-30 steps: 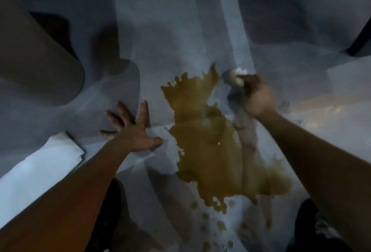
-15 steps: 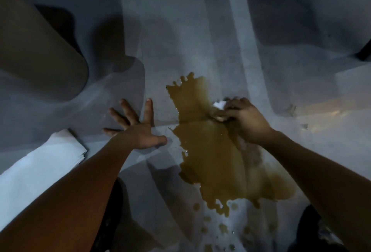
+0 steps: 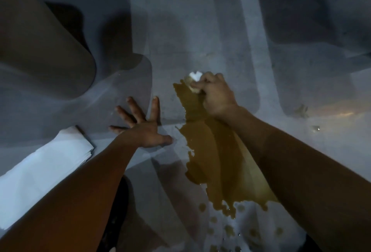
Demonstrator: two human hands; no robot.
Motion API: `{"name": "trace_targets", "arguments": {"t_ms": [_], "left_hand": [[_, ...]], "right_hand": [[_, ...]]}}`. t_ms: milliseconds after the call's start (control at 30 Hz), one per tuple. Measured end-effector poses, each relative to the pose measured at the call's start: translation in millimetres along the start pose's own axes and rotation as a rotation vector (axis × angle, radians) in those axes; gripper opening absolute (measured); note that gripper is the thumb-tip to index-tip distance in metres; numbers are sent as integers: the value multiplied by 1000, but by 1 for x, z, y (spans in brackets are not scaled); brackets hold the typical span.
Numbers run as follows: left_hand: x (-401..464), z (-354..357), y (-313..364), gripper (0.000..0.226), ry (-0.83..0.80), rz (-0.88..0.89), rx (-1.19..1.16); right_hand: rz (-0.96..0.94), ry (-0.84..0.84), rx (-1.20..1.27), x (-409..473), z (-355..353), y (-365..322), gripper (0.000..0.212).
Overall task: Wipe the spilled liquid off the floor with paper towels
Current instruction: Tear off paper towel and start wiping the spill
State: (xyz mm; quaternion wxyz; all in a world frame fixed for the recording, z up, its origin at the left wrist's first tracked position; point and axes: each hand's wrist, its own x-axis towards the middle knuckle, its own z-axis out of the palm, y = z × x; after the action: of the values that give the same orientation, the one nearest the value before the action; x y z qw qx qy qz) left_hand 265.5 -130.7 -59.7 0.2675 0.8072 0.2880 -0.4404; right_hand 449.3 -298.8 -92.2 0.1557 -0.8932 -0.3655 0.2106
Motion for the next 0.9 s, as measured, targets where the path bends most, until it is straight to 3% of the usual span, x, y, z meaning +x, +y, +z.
{"name": "trace_targets", "arguments": {"t_ms": [100,167,367,433,567,733,800,900], "left_hand": [[-1,0,1,141,5,2,21],[0,0,1,142,11,0,8],[-1,-1,-1,140,11,17,19],[-1,-1,-1,139,5,21,7],[0,1,-4,138,0,31,-10],[0,2,-3,139,26,12,-3],[0,2,-2,139,33,27,5],[-2,1,0,140,35,25,-2]], "right_hand": [[-191,-31,23,-36,-15,18,50],[-221,83,80,-50,-25,33,40],[52,409,26,6,-33,11,19],[6,364,78,31,-24,-11,20],[-120,48,-154,23,-1,-51,51],[-323,-114,-162,-26,-2,-17,53],[-262,-100,-69,-46,-15,10,43],[-73,171,65,-67,-44,25,45]]}}
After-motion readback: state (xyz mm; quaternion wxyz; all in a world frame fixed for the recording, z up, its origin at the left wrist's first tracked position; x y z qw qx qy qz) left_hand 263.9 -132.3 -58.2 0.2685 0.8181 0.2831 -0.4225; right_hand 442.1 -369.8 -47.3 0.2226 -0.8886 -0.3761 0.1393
